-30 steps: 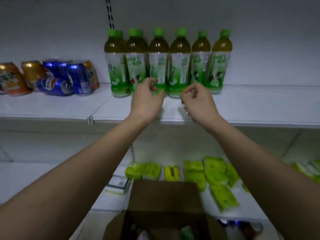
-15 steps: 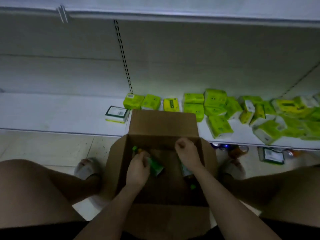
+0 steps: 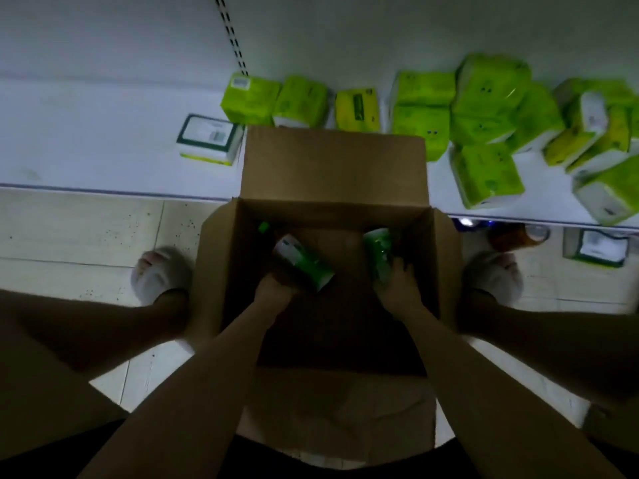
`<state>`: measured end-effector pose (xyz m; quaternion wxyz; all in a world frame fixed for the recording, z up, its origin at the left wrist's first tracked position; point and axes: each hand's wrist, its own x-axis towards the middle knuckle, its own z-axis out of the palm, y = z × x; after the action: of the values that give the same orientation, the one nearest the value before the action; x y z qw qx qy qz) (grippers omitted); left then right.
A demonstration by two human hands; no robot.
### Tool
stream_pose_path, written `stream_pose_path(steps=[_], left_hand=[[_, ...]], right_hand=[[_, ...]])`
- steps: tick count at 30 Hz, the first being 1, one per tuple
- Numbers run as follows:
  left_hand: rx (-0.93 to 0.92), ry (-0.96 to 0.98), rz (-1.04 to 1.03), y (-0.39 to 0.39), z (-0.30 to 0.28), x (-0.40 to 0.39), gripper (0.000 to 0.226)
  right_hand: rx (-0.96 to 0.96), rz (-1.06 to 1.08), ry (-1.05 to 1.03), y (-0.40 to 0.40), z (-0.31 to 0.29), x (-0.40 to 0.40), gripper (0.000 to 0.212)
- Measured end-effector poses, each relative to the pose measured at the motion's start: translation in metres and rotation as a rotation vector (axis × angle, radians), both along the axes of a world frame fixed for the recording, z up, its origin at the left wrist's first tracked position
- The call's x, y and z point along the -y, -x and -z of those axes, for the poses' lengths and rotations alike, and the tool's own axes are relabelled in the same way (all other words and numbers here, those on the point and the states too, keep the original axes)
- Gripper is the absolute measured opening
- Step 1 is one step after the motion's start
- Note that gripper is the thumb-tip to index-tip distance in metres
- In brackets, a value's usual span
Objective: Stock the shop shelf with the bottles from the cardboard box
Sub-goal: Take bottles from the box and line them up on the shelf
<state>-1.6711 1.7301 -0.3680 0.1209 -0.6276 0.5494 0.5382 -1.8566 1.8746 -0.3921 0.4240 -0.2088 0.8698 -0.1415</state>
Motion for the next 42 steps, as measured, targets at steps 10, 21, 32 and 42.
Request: stream_pose_path(steps=[10, 21, 32, 42], left_hand=[[-0.018, -0.224, -0.263, 0.037, 0.053, 0.022, 0.043], [0.046, -0.134, -0.1, 0.042, 0.071, 0.029, 0.045], [0.098, -0.295, -0.117, 0.003, 0.064, -0.01, 0.051], [-0.128, -0.057, -0.053, -0.01, 0.045, 0.0, 0.073]], right_hand=[[0.01, 0.212, -0.076, 0.0, 0.045, 0.014, 0.075], [-0.232, -0.015, -0.213, -0.044, 0.037, 0.01, 0.077], [-0.342, -0.876, -0.283, -0.024, 0.059, 0.009, 0.101], [-0.262, -0.671, -0.252, -0.028, 0.04, 0.007, 0.064]])
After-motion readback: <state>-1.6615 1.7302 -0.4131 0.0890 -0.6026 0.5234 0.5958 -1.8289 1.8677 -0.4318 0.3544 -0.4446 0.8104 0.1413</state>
